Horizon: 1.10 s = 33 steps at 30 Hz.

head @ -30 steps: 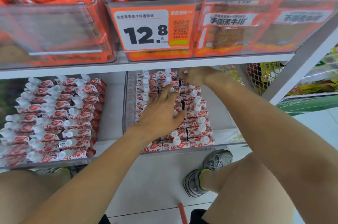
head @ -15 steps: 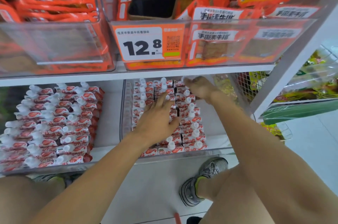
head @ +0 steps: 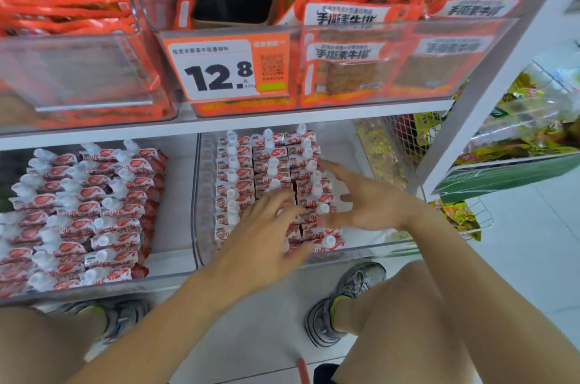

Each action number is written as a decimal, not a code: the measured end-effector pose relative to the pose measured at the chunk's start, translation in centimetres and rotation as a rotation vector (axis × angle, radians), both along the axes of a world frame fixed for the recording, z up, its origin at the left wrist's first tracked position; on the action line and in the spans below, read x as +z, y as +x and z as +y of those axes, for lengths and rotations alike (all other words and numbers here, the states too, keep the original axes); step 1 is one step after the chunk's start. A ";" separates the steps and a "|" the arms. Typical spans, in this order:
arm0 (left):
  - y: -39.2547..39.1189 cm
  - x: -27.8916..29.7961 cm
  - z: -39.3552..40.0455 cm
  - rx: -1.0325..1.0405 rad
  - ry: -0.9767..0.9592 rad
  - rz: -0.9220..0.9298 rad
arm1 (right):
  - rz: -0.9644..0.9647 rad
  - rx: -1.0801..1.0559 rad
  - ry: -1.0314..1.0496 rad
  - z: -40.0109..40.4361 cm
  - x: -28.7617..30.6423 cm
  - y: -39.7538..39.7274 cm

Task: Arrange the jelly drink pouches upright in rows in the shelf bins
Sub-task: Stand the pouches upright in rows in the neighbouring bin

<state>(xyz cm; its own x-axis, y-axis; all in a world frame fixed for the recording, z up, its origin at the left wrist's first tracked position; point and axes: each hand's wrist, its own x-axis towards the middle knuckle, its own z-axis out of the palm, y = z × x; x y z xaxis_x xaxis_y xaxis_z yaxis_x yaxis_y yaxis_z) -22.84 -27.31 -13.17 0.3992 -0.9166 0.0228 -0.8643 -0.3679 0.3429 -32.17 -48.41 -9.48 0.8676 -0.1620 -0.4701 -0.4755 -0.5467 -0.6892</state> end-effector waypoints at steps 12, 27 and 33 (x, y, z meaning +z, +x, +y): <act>-0.4 -1.3 1.7 -0.035 -0.009 -0.119 | -0.078 -0.007 -0.210 2.0 -3.3 1.9; -0.5 -1.4 1.5 -0.001 -0.048 -0.129 | 0.016 -0.037 -0.279 -0.9 0.3 1.7; -0.5 -1.4 1.5 -0.006 -0.068 -0.112 | -0.021 0.002 -0.381 -1.4 -2.0 8.8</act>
<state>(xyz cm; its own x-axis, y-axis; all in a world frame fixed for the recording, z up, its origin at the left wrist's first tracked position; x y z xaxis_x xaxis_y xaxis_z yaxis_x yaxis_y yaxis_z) -23.31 -25.81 -14.53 0.3848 -0.9140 0.1287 -0.9009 -0.3416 0.2678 -23.39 -49.82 -11.45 0.8768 -0.3199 -0.3589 -0.4621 -0.7669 -0.4454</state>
